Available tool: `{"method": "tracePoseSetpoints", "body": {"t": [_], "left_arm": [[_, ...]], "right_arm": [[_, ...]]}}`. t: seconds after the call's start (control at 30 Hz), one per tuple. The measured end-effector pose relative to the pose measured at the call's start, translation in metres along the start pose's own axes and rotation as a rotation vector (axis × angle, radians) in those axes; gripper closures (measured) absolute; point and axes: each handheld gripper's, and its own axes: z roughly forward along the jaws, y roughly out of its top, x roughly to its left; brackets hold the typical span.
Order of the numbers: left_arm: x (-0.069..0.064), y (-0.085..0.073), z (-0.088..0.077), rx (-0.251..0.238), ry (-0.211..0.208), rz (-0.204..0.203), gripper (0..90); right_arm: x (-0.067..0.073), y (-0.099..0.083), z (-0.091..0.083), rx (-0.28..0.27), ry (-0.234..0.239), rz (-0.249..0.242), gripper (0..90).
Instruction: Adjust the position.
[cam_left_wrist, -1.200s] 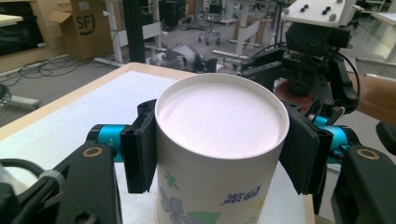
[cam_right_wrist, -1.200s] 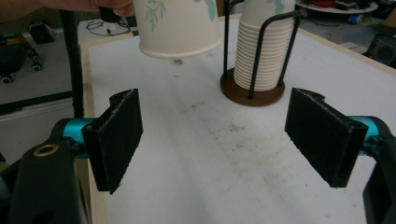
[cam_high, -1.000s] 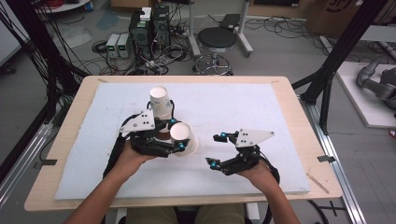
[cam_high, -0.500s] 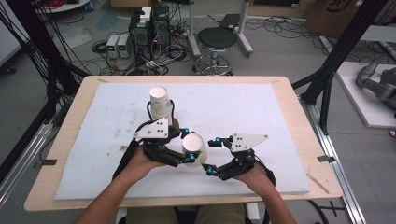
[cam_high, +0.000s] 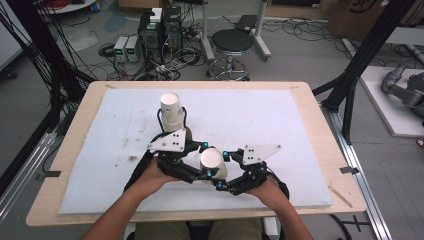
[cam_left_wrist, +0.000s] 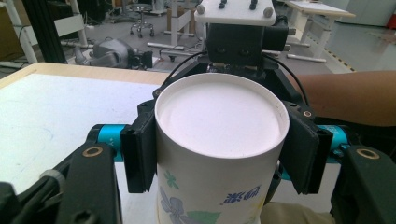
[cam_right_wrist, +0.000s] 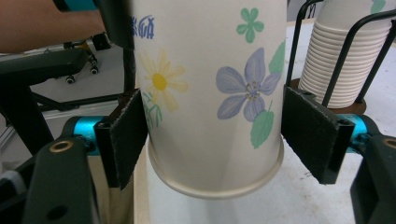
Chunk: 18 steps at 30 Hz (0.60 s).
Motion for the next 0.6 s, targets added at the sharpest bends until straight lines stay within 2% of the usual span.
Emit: {"method": "tracePoseSetpoints", "body": {"t": [0.1, 0.4, 0.43, 0.5, 0.53, 0.6], "left_arm": [[0.0006, -0.0002, 0.0001, 0.003, -0.002, 0.002, 36.8], [0.0010, -0.0014, 0.0030, 0.022, 0.026, -0.009, 35.5], [0.0009, -0.0017, 0.0040, 0.035, 0.037, -0.006, 32.8], [0.0012, -0.0022, 0.0075, 0.046, 0.050, -0.051, 16.5], [0.0012, -0.0024, 0.0082, 0.052, 0.053, -0.055, 13.5], [0.0010, -0.0026, 0.0085, 0.067, 0.057, -0.044, 13.7]], "right_arm": [[-0.0003, -0.0012, -0.0003, -0.005, 0.007, -0.003, 29.6], [0.0001, -0.0005, -0.0027, 0.019, -0.021, -0.042, 37.2], [0.0003, -0.0005, -0.0028, 0.023, -0.021, -0.037, 37.4], [-0.0004, -0.0010, -0.0031, 0.034, -0.022, -0.035, 37.6], [-0.0009, -0.0013, -0.0035, 0.037, -0.024, -0.034, 37.6], [-0.0016, -0.0018, -0.0045, 0.043, -0.029, -0.033, 37.7]]}}
